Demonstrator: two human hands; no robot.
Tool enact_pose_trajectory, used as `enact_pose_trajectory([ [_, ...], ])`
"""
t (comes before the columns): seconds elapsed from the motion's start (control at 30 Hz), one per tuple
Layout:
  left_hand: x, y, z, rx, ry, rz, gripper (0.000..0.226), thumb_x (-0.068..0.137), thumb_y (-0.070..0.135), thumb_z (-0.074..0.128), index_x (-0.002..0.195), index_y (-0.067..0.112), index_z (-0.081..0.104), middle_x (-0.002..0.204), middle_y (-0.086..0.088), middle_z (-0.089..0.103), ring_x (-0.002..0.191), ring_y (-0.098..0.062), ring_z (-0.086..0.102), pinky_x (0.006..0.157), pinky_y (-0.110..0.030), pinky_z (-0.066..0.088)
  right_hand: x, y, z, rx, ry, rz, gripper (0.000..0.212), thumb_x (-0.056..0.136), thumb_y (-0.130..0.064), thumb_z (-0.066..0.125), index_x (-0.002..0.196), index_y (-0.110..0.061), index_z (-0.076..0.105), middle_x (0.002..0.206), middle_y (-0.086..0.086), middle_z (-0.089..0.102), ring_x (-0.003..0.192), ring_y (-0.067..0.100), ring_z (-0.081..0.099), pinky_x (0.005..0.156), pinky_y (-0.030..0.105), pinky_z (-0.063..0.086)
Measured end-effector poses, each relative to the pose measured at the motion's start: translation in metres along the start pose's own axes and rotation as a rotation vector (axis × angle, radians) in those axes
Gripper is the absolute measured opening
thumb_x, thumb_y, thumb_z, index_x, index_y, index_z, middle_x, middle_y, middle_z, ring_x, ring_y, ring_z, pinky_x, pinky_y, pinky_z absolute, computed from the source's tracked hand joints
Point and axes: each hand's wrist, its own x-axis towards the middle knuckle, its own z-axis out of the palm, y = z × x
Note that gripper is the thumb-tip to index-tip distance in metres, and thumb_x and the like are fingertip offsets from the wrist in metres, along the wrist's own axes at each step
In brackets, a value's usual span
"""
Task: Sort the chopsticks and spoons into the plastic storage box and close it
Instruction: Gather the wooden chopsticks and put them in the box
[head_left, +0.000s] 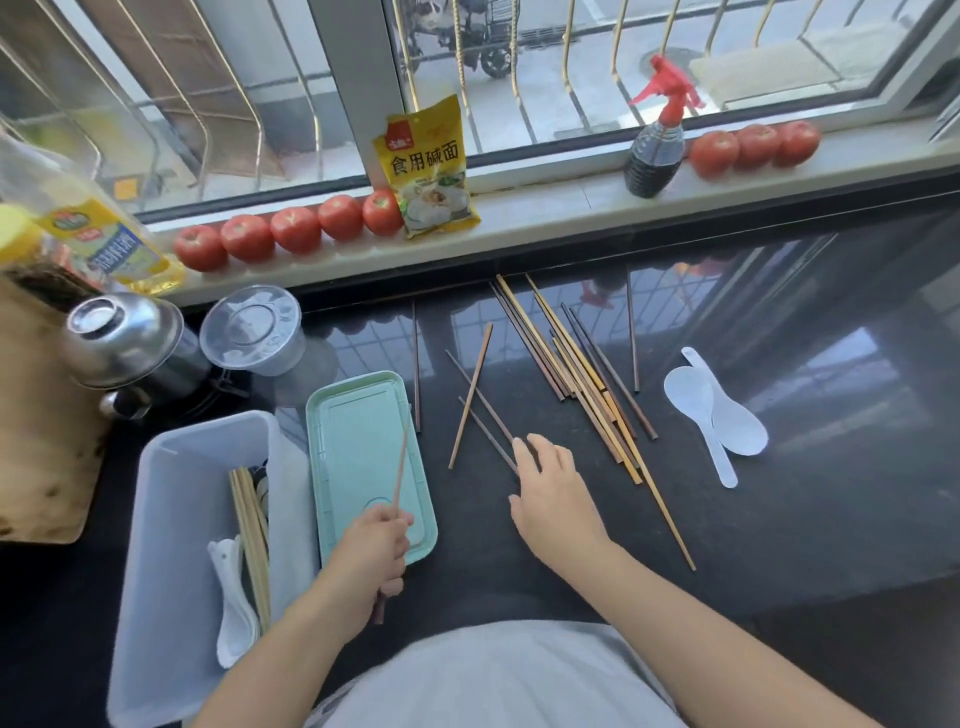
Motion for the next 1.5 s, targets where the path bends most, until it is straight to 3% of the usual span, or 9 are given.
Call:
enact_pose_trajectory([
  [0.17,-0.016,0.009,0.004,-0.362,-0.053,-0.089,0.021,0.100,0.008,0.054,0.085,0.017,0.043,0.055,0.004,0.021,0.036,-0.007,0.017,0.036,-0.014,0.013,0.030,-0.002,0.009,-0.232,-0.076,0.001,0.086,0.086,-0.012,0.072,0.155,-0.003,0.021,0.143,0.013,0.039,0.123,0.028,0.044,0.095,0.032,0.048],
  [0.6,-0.032,0.018,0.017,-0.452,-0.165,-0.137,0.027,0.096,0.004,0.057,0.120,-0.004,0.063,0.056,0.002,0.020,0.040,-0.010,0.021,0.035,-0.021,0.019,-0.022,0.045,-0.033,-0.042,-0.163,0.205,0.012,0.107,-0.026,0.044,0.117,-0.022,0.049,0.105,-0.004,0.043,0.068,0.010,0.053,0.061,0.022,0.049],
  [0.83,-0.033,0.035,0.034,-0.527,-0.209,-0.134,0.023,0.102,0.002,0.051,0.117,-0.010,0.063,0.084,-0.020,0.076,0.068,-0.031,0.077,0.050,-0.036,0.060,-0.044,0.037,-0.111,-0.088,-0.685,0.318,0.022,0.099,-0.013,0.059,0.121,-0.015,0.059,0.083,-0.001,0.054,0.074,0.014,0.061,0.072,0.026,0.055],
  [0.97,-0.033,0.039,0.040,-0.568,-0.235,-0.127,0.025,0.104,0.003,0.048,0.119,-0.012,0.061,0.105,-0.027,0.075,0.088,-0.037,0.077,0.060,-0.044,0.065,-0.062,0.066,-0.116,-0.062,-0.564,0.504,0.004,0.102,-0.017,0.052,0.100,-0.018,0.049,0.084,-0.002,0.056,0.069,0.012,0.058,0.056,0.023,0.043],
  [1.1,-0.038,0.042,0.055,-0.563,-0.339,-0.078,0.032,0.109,0.014,0.044,0.126,-0.008,0.060,0.115,-0.025,0.074,0.104,-0.036,0.074,0.084,-0.046,0.063,-0.048,0.058,-0.108,0.810,-0.174,0.663,0.016,0.099,-0.020,0.047,0.085,-0.014,0.052,0.069,0.001,0.053,0.051,0.015,0.048,0.048,0.027,0.034],
  [1.17,-0.043,0.050,0.065,-0.540,-0.432,-0.023,0.037,0.110,0.022,0.041,0.129,-0.003,0.060,0.122,-0.021,0.072,0.114,-0.034,0.071,0.089,-0.044,0.058,-0.039,0.017,-0.107,1.319,-0.283,0.661,0.015,0.100,-0.014,0.045,0.089,-0.013,0.055,0.061,0.003,0.043,0.037,0.011,0.034,0.039,0.017,0.025],
  [1.3,-0.051,0.066,0.077,-0.450,-0.426,0.166,0.031,0.111,0.030,0.035,0.106,0.011,0.059,0.116,-0.016,0.076,0.106,-0.029,0.074,0.055,-0.036,0.055,-0.030,-0.045,-0.099,1.178,-0.469,0.407,0.027,0.101,-0.025,0.039,0.082,-0.014,0.055,0.066,0.004,0.048,0.045,0.013,0.040,0.042,0.025,0.031],
  [1.37,-0.049,0.076,0.072,-0.536,-0.274,0.285,0.029,0.112,0.028,0.036,0.094,0.014,0.054,0.090,-0.010,0.077,0.092,-0.029,0.075,0.059,-0.040,0.060,-0.029,-0.047,-0.097,1.151,-0.437,0.393,0.042,0.104,-0.039,0.037,0.082,-0.013,0.061,0.072,0.003,0.060,0.056,0.014,0.053,0.050,0.026,0.045],
  [1.5,-0.044,0.091,0.073,-0.828,-0.118,0.389,0.027,0.112,0.026,0.038,0.088,0.019,0.049,0.063,0.002,0.048,0.058,-0.016,0.056,0.074,-0.041,0.061,-0.032,-0.039,-0.075,1.750,-0.174,0.900,0.058,0.105,-0.055,0.034,0.098,-0.014,0.073,0.101,0.005,0.074,0.096,0.020,0.069,0.088,0.034,0.056],
])
